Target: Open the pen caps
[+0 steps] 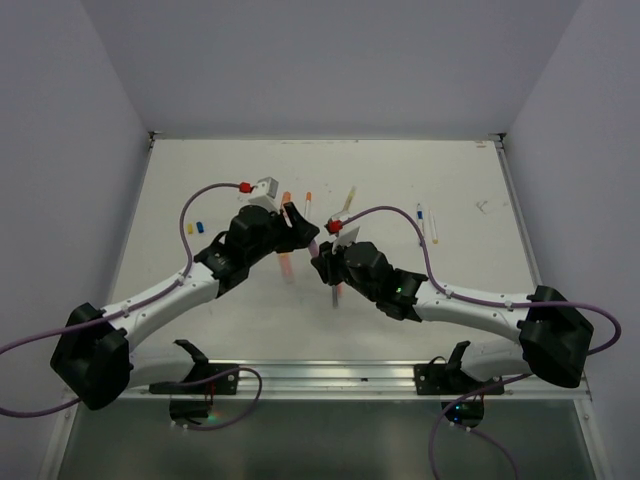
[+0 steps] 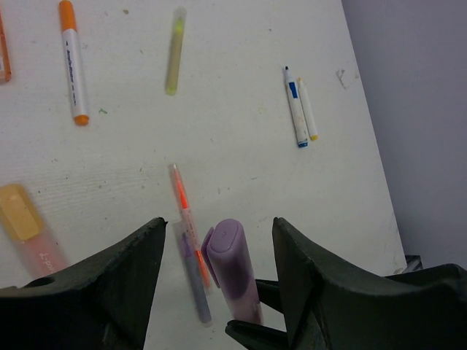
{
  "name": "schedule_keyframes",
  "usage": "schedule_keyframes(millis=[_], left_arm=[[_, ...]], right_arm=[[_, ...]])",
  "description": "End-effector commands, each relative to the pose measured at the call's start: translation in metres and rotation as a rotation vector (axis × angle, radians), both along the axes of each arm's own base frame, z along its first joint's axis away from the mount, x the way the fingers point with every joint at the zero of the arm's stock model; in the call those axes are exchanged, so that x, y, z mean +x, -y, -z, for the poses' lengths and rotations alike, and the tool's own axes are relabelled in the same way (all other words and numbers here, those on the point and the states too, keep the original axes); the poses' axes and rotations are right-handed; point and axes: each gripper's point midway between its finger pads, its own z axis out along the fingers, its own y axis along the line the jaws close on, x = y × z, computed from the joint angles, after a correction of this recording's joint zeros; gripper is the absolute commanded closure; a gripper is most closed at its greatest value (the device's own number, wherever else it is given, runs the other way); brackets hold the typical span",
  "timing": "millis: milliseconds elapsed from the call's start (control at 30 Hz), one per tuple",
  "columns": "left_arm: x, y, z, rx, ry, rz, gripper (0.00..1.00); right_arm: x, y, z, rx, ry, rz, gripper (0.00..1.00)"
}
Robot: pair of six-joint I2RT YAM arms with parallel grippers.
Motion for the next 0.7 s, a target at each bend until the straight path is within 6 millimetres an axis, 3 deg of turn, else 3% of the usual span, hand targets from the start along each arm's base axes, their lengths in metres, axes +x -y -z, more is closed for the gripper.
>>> schedule_keyframes(millis=[0,167,433,533,567,600,667], left_arm=[[0.013,0.007,-0.026,-0.046,0.045,-0.048,0.38],[0.013,0.013,-0.028,-0.069,0.048,-0.044,0.5],[0.008,0.02,-0.024,-0.087,0.028,-0.017,0.9],[0.008,0.017,-0.028,-0.071,0.057,-0.01,1.0],[0.007,0.015,-0.033,-0.07,0.082,-0.006,1.0],[0.008,0.012,-0.034,-0.043,0.108,-0.002,1.0],[0.006,0.007,-0.043,-0.017,0.174,0.016,1.0]], right_arm=[[0.007,-0.001,-0.024,0.059,0.07,0.028,1.0],[0.007,-0.001,-0.02,0.05,0.068,0.027,1.0],[0.007,0.0,-0.024,0.06,0.077,0.033,1.0],[0.002,0.001,-0.031,0.072,0.076,0.012,0.8],[0.0,0.0,-0.033,0.076,0.074,-0.002,0.73],[-0.002,0.002,-0.033,0.068,0.071,-0.011,0.59],[-0.01,0.0,-0.045,0.082,0.082,-0.065,0.49]])
